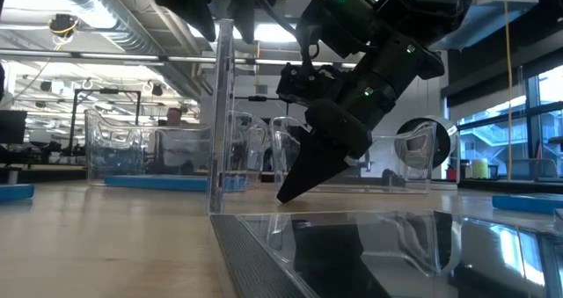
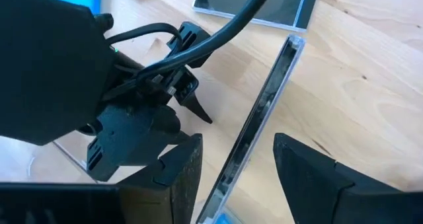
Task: Pick & place jewel cases by type
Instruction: Put the left black CD case into the right transparent bin
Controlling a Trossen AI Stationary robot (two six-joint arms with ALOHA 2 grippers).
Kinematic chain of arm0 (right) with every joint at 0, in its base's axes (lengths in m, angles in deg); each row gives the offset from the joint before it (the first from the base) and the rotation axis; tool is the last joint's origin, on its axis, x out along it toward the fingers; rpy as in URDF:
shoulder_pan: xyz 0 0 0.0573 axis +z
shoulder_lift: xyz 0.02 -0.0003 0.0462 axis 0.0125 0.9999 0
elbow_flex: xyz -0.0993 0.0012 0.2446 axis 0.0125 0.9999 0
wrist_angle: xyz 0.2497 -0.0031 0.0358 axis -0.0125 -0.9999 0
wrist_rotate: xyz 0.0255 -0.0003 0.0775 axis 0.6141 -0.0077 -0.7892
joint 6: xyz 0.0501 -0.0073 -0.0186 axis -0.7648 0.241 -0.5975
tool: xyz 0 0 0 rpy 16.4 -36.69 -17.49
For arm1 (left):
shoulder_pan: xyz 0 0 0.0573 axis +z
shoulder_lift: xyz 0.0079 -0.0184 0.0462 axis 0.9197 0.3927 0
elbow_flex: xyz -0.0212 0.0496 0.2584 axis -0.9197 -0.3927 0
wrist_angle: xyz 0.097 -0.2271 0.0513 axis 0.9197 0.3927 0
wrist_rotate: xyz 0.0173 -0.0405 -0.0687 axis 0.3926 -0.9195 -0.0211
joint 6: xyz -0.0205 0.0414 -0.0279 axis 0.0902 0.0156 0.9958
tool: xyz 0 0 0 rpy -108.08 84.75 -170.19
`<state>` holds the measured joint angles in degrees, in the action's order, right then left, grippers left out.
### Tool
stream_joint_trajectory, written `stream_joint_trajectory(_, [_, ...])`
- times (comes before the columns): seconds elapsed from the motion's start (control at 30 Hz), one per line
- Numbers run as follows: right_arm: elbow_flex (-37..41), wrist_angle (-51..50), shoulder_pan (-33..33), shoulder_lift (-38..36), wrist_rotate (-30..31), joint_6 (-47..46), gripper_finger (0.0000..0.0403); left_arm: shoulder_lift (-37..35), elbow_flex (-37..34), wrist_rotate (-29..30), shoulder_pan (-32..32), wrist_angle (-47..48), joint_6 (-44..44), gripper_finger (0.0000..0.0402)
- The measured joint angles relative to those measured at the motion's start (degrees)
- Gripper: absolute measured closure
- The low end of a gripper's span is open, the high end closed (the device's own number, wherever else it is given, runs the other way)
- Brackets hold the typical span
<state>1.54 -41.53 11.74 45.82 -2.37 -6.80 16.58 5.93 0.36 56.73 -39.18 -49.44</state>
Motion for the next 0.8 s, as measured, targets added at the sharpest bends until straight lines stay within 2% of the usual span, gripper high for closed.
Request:
stream_joint_trajectory(0.47, [0.0, 0.2, 0.0, 0.0, 0.0, 0.0, 0.0233, 3.0, 0.0, 0.1, 0.0, 0.4, -1.1, 0.0225])
stream_joint_trajectory(0.8, [0.0, 0.2, 0.0, 0.0, 0.0, 0.0, 0.0233, 3.1, 0.0, 0.1, 0.1, 1.3, -2.1, 0.0268])
